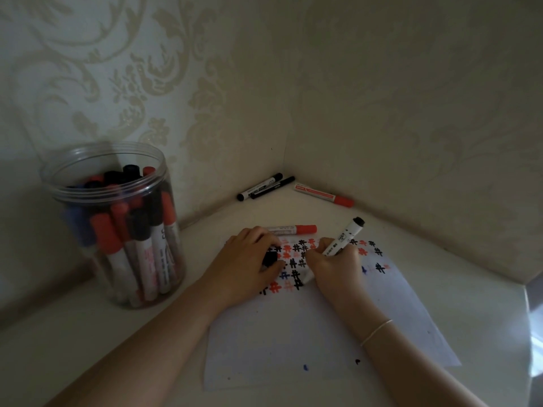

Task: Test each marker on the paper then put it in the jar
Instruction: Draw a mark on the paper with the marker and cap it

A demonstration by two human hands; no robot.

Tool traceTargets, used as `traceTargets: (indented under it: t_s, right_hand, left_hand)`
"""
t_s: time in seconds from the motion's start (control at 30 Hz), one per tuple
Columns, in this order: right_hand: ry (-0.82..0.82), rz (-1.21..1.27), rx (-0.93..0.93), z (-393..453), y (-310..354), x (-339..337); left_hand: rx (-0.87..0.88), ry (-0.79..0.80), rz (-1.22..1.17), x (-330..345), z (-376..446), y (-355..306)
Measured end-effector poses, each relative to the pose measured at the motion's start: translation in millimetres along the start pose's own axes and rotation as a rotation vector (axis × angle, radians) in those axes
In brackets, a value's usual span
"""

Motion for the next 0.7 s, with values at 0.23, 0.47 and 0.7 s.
traceTargets:
  t_s: [0.23,0.47,0.7]
  right_hand:
    - [0.059,0.35,0.024,1,3,-13]
    - [0.345,0.821,0.182,3,4,-12]
    - [0.256,0.695,0.14,0,6,-10]
  left_hand:
    - [-0.059,-0.074,-0.128,-9,-1,2]
    - [0.015,-0.172,-0.181,-15,-2,1]
    - [0.01,-0.207,-0.295,-22,-3,-4]
Point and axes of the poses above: each hand's wrist, its own z-axis towards the middle knuckle, its own x-axis out of the palm, y = z × x, the point moved 6 cm from there along z, towards the middle knuckle, and after that the axes turned 11 degrees about x, right-handed, at the moved point
